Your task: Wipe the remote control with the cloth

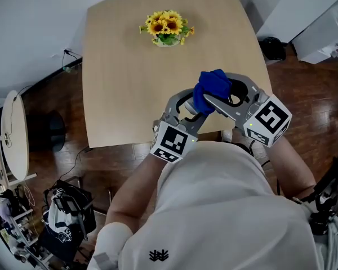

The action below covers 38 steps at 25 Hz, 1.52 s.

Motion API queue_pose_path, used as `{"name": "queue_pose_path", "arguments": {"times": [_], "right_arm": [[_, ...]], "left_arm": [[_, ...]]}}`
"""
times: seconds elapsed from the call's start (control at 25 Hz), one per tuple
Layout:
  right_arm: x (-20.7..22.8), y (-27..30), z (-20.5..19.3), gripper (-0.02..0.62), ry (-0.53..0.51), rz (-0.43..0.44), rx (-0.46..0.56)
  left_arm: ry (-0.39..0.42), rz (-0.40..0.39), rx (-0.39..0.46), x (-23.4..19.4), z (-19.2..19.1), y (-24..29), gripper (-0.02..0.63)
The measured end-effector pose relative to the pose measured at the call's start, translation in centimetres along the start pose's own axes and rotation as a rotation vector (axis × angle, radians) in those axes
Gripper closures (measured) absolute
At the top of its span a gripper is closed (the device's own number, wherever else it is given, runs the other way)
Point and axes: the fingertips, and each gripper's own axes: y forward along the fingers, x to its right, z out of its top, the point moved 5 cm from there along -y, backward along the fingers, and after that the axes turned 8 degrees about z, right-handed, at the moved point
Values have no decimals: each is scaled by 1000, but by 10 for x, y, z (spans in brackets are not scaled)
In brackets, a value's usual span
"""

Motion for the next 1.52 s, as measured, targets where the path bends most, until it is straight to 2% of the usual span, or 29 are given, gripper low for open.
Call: {"name": "queue_pose_path", "arguments": {"times": [0.2,0.44,0.56,0.68,0.88,1.08,1.24,1.52], "right_arm": [[25,-6,-23,408,28,-91,-64],[79,-16,-75,408,64,-195,-192],[90,-21,-79,408,67,-222,-220],[75,-21,-43,408,31,-183,-159],[20,-3,28,408,-43,11,15],[-15,12,40,408,-21,134,72],[3,16,18,408,25,105,40],[69,2,-36,408,82,-66,-61]], "left_arm": [[-17,30,34,-11,1,-17,373],[-31,49,62,-9,4,-21,373],[-37,55,64,-7,5,-21,373],[-49,64,61,-9,4,-18,373],[-66,68,59,-10,5,-8,373],[-62,59,57,-3,9,-8,373],[-58,64,63,-5,13,-7,373],[-65,67,59,-8,13,-7,373]]}}
